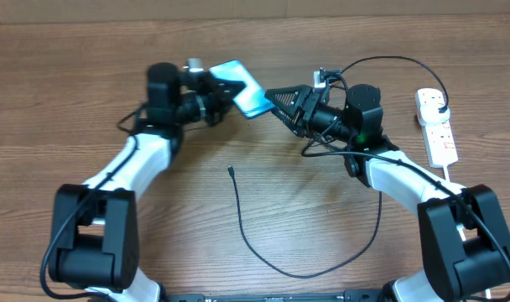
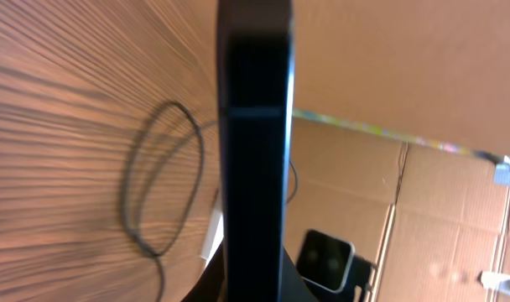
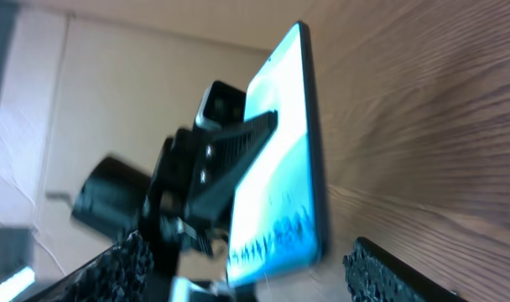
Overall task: Plug charger to phone and switch on socket
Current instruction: 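Release the phone from the right gripper and hold it with the left, then move the right gripper down to the USB-C cable end on the table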
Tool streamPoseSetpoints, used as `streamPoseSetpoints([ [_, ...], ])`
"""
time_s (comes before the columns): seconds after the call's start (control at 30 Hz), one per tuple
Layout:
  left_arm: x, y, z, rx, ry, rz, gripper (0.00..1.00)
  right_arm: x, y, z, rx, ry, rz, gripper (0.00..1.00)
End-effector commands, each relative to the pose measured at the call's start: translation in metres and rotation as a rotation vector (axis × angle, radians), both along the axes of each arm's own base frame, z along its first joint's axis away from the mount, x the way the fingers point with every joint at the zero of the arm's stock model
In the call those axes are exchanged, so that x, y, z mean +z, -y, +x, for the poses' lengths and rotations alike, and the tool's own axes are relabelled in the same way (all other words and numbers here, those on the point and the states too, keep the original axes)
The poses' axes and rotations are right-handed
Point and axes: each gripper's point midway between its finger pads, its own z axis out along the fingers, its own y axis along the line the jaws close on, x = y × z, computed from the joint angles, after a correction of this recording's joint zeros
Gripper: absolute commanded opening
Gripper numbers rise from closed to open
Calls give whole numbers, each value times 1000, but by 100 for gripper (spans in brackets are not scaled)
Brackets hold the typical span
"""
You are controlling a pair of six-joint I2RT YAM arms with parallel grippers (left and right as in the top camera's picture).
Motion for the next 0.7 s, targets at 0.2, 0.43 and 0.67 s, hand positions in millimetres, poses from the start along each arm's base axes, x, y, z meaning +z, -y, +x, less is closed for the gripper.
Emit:
streamPoseSetpoints([
  [0.2,5,-56,-17,-85,-53,-70,4,-25,-1,-26,114,121,-203,75],
  [0.43,5,-48,-28,-131,-107,-113,4,-70,15,-33,87,21,-374,75],
  [0.67,10,-45,-29,-160,-64,-113,4,-92,26,-40,77,-23,-477,72],
])
